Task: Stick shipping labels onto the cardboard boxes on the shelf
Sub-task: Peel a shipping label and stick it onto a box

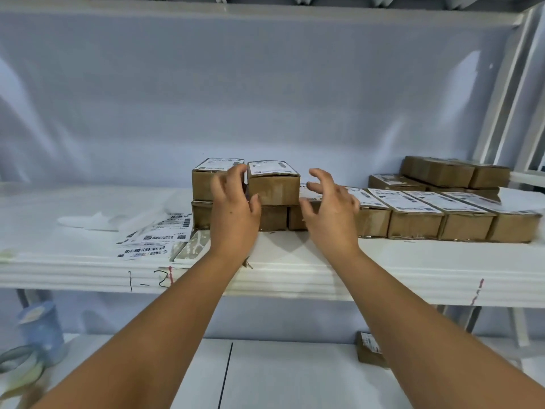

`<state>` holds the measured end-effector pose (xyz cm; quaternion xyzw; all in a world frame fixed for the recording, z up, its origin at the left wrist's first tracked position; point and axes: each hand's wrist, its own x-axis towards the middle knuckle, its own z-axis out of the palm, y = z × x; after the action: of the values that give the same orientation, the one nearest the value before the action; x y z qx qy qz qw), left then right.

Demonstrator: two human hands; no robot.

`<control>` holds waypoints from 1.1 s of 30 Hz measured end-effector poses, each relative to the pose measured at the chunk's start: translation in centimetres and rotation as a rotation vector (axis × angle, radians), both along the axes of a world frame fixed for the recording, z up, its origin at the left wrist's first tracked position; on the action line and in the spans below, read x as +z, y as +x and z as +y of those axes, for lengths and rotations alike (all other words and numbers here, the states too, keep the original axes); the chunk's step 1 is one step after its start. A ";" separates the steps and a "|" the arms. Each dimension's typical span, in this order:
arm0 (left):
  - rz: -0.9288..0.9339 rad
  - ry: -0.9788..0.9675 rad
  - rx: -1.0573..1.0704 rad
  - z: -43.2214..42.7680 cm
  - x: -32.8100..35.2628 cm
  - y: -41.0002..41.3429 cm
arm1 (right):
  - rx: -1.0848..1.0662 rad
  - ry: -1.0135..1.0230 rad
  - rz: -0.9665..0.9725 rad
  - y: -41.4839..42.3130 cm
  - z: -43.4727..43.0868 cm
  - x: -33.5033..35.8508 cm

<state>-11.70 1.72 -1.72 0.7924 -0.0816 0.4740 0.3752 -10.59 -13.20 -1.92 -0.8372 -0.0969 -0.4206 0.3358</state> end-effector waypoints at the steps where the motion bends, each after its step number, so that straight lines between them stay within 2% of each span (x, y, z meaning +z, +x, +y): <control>1: -0.038 0.047 0.057 0.1 0.0 0.0 | -0.037 -0.007 0.038 0.0 -0.1 0.0; 5: -0.158 0.337 0.253 0.1 -0.8 0.8 | -0.087 -0.135 0.086 -0.1 0.0 -0.2; 7: -0.081 0.417 0.331 -0.1 -1.0 1.0 | -0.093 -0.194 0.075 -0.2 0.2 -0.4; 11: 0.115 0.298 0.341 0.1 -0.8 1.2 | -0.074 -0.195 0.074 -0.3 0.3 -0.3; 20: 0.252 0.084 0.293 0.7 -0.7 1.5 | -0.024 -0.216 0.148 -0.6 0.2 -0.1; 29: 0.301 0.162 0.250 0.6 -0.5 1.3 | -0.041 -0.373 0.258 0.0 0.2 -0.3; 33: 0.286 0.206 0.263 0.5 -0.6 1.2 | -0.058 -0.319 0.214 0.0 0.2 -0.3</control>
<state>-10.49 2.27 -2.34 0.8896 0.0286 0.3906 0.2349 -10.60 -12.96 -2.22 -0.9223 -0.1019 -0.3179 0.1949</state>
